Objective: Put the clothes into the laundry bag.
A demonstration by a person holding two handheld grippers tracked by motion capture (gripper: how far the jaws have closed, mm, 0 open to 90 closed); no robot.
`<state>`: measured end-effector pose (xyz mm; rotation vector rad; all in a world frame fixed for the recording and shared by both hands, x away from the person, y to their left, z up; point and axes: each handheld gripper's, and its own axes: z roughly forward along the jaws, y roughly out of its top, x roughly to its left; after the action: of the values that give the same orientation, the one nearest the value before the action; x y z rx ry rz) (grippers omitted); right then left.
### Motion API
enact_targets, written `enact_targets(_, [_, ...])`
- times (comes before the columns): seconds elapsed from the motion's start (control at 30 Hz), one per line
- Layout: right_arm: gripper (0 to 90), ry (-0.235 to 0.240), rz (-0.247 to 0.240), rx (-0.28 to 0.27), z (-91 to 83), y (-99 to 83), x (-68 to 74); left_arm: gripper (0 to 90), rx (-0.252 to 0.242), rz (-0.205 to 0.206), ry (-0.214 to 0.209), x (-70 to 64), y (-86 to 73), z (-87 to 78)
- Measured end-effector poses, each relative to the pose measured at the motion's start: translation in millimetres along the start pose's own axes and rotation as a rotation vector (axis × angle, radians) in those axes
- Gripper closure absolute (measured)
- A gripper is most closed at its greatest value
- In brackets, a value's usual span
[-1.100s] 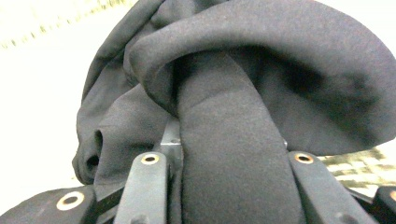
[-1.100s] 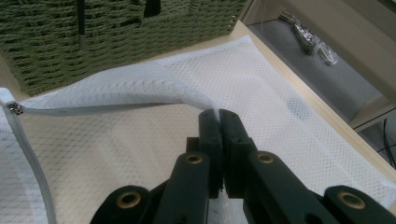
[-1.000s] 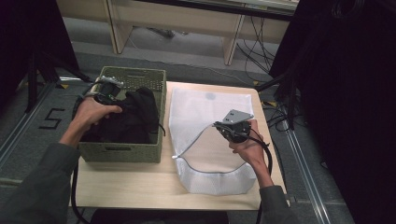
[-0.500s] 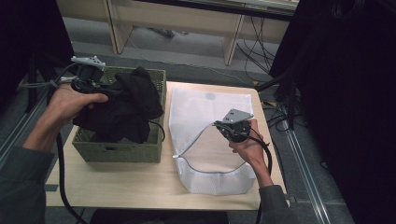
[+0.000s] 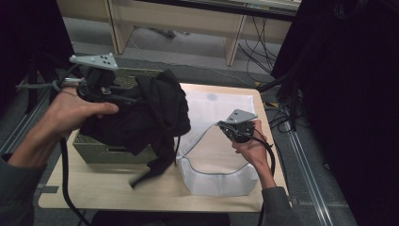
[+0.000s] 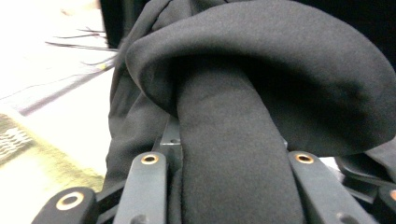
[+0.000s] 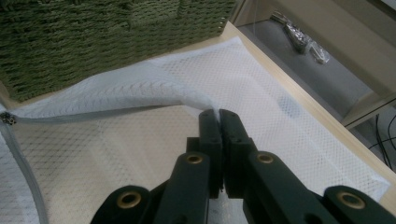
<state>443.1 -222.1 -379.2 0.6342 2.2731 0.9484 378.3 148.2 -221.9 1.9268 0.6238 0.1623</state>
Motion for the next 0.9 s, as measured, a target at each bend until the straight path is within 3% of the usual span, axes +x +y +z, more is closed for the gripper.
enact_targets(0.1, [89.6, -0.014, 0.001, 0.000, -0.5, -0.3, -0.1, 64.0, 0.008, 0.012, -0.020, -6.9, -4.5, 9.8])
enact_targets(0.2, [89.6, 0.011, 0.011, 0.009, 0.5, -1.1, -0.6, 64.0, 0.025, 0.031, -0.067, -19.7, -14.4, 31.5])
enact_targets(0.27, [89.7, -0.002, 0.036, 0.004, 0.9, -2.0, -0.1, 64.0, 0.040, 0.039, -0.091, -26.2, -20.6, 47.3])
enact_targets(0.3, [89.7, -0.004, 0.022, -0.002, 1.4, -2.0, -1.3, 63.9, 0.070, 0.042, -0.124, -31.2, -26.7, 64.9])
enact_targets(0.37, [89.7, 0.002, 0.044, 0.003, 0.3, -2.4, -0.7, 63.9, 0.074, 0.038, -0.123, -33.6, -30.0, 73.9])
enact_targets(0.4, [89.7, 0.002, 0.047, -0.010, 0.2, -2.1, -2.4, 63.9, 0.117, 0.043, -0.151, -36.7, -35.7, 91.4])
enact_targets(0.43, [89.7, 0.002, 0.047, -0.010, 0.2, -2.1, -2.4, 63.9, 0.117, 0.043, -0.151, -36.7, -35.7, 91.4])
enact_targets(0.47, [89.7, 0.013, 0.078, -0.015, -1.2, -2.5, -3.2, 63.9, 0.151, 0.053, -0.164, -40.5, -41.1, 106.4])
enact_targets(0.53, [89.7, 0.015, 0.065, -0.025, -1.2, -2.8, -5.0, 63.9, 0.160, 0.047, -0.172, -41.7, -43.2, 111.9])
enact_targets(0.6, [89.7, 0.014, 0.088, -0.021, -2.5, -3.1, -5.2, 63.8, 0.189, 0.056, -0.181, -44.0, -48.3, 126.9])
enact_targets(0.67, [89.8, 0.016, 0.096, -0.025, -3.7, -3.4, -6.1, 63.7, 0.275, 0.051, -0.178, -44.8, -60.4, 154.4])
enact_targets(0.7, [89.8, 0.013, 0.099, -0.028, -4.5, -3.0, -5.6, 63.7, 0.275, 0.051, -0.178, -44.8, -60.4, 154.4])
enact_targets(0.73, [89.8, 0.016, 0.081, -0.031, -4.9, -1.9, -6.3, 63.6, 0.323, 0.042, -0.188, -43.6, -70.7, 175.9])
enact_targets(0.77, [89.8, 0.016, 0.081, -0.031, -4.9, -1.9, -6.3, 63.6, 0.323, 0.042, -0.188, -43.6, -70.7, 175.9])
enact_targets(0.8, [89.8, 0.015, 0.081, -0.033, -7.0, 0.2, -5.7, 63.5, 0.356, 0.030, -0.185, -41.2, -77.5, 191.6])
enact_targets(0.83, [89.8, 0.013, 0.091, -0.036, -8.0, 1.2, -4.4, 63.4, 0.356, 0.030, -0.185, -41.2, -77.5, 191.6])
enact_targets(0.87, [89.9, 0.010, 0.067, -0.036, -8.9, 2.5, -4.4, 63.3, 0.355, 0.000, -0.165, -36.8, -82.9, 207.3])
enact_targets(0.9, [89.9, 0.013, 0.056, -0.035, -9.6, 3.3, -3.9, 63.2, 0.355, 0.000, -0.165, -36.8, -82.9, 207.3])
